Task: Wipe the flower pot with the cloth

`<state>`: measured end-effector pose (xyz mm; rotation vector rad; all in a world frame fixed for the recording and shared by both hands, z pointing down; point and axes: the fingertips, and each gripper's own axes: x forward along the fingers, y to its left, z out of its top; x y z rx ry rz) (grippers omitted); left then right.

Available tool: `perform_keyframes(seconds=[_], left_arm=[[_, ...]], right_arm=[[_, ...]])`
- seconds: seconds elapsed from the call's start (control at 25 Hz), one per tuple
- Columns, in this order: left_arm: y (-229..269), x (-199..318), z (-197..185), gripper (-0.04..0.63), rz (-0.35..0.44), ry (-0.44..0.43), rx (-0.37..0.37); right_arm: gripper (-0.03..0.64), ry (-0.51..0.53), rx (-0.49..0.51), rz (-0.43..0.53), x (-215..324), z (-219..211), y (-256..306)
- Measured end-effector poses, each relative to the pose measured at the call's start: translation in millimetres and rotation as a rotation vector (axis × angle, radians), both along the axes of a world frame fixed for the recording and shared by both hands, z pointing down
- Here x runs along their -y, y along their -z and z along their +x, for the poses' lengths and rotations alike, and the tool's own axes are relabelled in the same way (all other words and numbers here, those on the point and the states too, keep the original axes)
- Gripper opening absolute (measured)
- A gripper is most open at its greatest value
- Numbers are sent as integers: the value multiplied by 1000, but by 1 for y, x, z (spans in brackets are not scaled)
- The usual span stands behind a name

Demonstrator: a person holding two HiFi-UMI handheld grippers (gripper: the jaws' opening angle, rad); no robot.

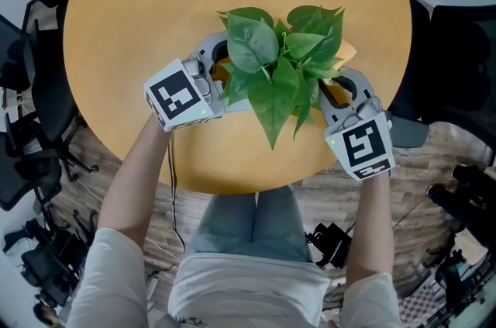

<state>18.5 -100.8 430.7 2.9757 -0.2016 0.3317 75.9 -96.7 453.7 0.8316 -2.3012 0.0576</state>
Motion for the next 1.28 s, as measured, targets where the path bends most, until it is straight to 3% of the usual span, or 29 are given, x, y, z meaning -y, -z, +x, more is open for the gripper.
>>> perform_keyframes(seconds=[0.48,1.28], left_arm=[[-4,3,9,483,-16,227,27],[-8,11,8,482,-67,529,85]], right_arm=[[43,-19,10,9,-7,0,-2],[43,13,19,4,-27,-11,-5]])
